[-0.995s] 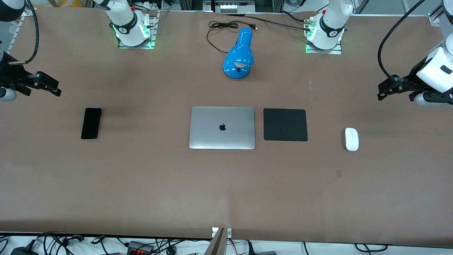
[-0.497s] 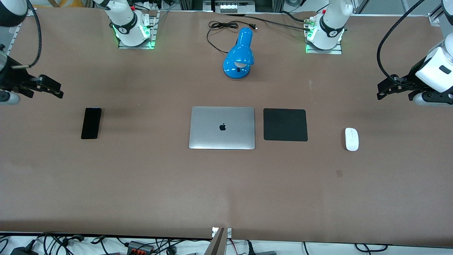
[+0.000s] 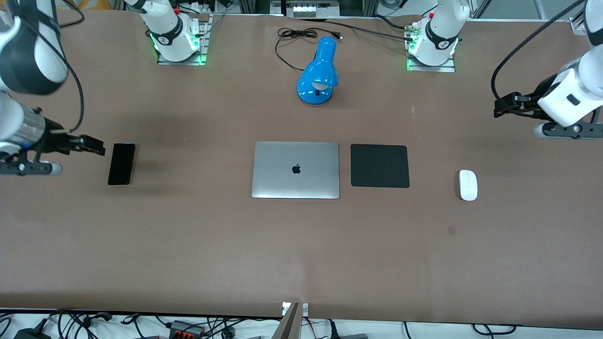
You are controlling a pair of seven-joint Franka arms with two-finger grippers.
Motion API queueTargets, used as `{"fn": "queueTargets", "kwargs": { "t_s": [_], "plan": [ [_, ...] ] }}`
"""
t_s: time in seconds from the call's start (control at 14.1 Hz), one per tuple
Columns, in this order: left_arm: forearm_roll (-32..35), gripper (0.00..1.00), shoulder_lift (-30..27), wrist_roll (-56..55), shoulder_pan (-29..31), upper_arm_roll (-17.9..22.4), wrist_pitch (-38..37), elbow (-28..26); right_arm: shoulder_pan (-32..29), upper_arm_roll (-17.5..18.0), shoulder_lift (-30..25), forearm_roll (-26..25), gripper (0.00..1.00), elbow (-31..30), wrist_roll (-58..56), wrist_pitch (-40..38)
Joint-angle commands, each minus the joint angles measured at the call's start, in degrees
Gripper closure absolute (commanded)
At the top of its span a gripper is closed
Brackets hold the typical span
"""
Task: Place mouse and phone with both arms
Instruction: 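Reach the right gripper to the phone while the left gripper reaches the mouse, then grasp the black phone with the right gripper while the left gripper grasps the mouse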
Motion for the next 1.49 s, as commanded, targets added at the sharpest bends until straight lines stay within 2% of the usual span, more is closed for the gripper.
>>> {"fn": "queueTargets", "kwargs": {
  "t_s": [0.0, 0.21, 0.36, 0.57, 0.78, 0.99, 1.07, 1.42],
  "plan": [
    [0.31, 0.0, 3.82, 0.54, 0.52, -0.21, -2.14, 1.12, -2.16, 0.31, 4.28, -0.71, 0.0, -1.36, -0.32, 3.98],
    [0.4, 0.0, 10.67, 0.63, 1.49, -0.12, 3.64, 0.51, -4.0, 0.23, 10.51, -0.71, 0.0, -2.42, 0.3, 7.68],
    [0.66, 0.0, 13.05, 0.63, 1.66, 0.06, 7.87, -0.11, -6.98, 0.31, 15.52, -0.8, 0.0, -3.3, -0.57, 10.93],
    [3.47, 0.0, 16.65, 0.54, 2.89, 0.32, 16.9, -3.17, -8.75, 0.31, 18.44, -0.89, 0.0, -6.11, -4.18, 16.55],
    [3.65, 0.0, 19.56, 0.63, 3.95, 0.32, 32.7, -11.94, -9.63, 0.23, 18.27, -0.98, 0.0, -9.97, -6.02, 21.47],
    [3.65, 0.0, 20.79, 0.63, 3.95, 0.41, 52.46, -23.11, -10.16, 0.23, 18.18, -0.97, 0.0, -15.33, -8.67, 28.42],
    [3.91, 0.0, 21.4, 0.63, 3.95, 0.41, 56.88, -24.88, -10.16, 0.23, 18.18, -0.98, 0.0, -16.56, -8.75, 29.91],
    [8.48, 0.0, 22.2, 0.54, 3.95, 0.5, 58.6, -23.76, -10.34, -0.65, 18.01, -2.47, 0.0, -20.0, -11.29, 34.32]
  ]
}}
